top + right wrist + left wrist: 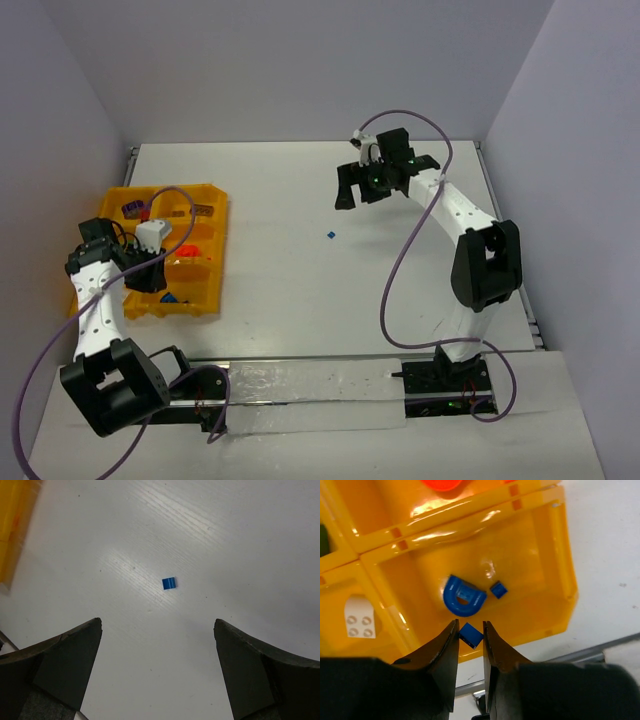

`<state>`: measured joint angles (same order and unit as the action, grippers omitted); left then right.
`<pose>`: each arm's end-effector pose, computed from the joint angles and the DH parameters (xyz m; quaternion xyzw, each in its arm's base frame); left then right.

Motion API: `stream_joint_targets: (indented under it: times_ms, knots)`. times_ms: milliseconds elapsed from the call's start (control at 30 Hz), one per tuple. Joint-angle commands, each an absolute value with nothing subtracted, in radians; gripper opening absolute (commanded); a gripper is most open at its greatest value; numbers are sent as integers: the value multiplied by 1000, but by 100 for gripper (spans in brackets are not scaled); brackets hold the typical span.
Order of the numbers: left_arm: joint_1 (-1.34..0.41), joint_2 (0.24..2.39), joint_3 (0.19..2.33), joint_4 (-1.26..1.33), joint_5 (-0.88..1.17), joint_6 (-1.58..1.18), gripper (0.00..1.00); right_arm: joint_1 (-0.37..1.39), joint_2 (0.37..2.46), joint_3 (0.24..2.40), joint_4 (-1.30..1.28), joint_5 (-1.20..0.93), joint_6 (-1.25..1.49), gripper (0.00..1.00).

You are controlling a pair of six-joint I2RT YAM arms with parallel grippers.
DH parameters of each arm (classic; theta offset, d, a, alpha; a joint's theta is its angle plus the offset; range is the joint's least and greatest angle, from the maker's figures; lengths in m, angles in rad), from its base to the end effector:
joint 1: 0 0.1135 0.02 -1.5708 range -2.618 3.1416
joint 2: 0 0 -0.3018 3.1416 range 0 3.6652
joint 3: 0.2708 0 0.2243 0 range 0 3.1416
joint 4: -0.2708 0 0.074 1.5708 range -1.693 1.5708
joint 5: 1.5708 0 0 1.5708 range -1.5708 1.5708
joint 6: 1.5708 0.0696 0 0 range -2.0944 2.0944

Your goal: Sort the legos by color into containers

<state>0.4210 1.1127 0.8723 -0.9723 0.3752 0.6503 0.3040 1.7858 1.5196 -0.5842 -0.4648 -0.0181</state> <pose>0.1559 0.0418 0.2610 0.1436 0.9566 -0.0685 0.2441 0.3709 0.1491 0.3070 -0.2261 0.8859 0.2622 0.3088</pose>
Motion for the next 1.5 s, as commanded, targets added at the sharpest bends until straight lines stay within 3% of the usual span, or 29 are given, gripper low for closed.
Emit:
stream_joint_targets:
  times_ms: [0,133,233,367,533,667,800,1000,1200,1467]
  knots:
    - [426,1117,881,-869,308,601,23,331,1829,1529,-566,-403,-51,100]
    - [426,1148,894,-872,307,588,44,360,1849,1525,-557,-332,-68,99]
    - [428,1152,909,-895,317,600,53,371,1864,1526,-561,-313,-76,99]
    - [426,1152,937,-940,366,636,58,371,1870,1522,-560,-307,-68,100]
    - [335,1144,1052,-908,518,557,58,302,1870,1523,-550,-346,-20,100]
    - [6,1246,1131,-745,467,334,57,220,1870,1514,-551,-376,-2,100]
    - [-266,1472,1253,-497,440,166,57,119,1860,1509,-570,-409,-11,100]
    - [-511,1893,1616,-485,404,58,53,23,1840,1507,-607,-406,-33,100]
    - [-585,2148,1873,-536,270,5,46,8,1777,1455,-601,-353,-57,100]
    - [-649,2233,1883,-528,219,-54,47,8,1762,1430,-608,-327,-64,100]
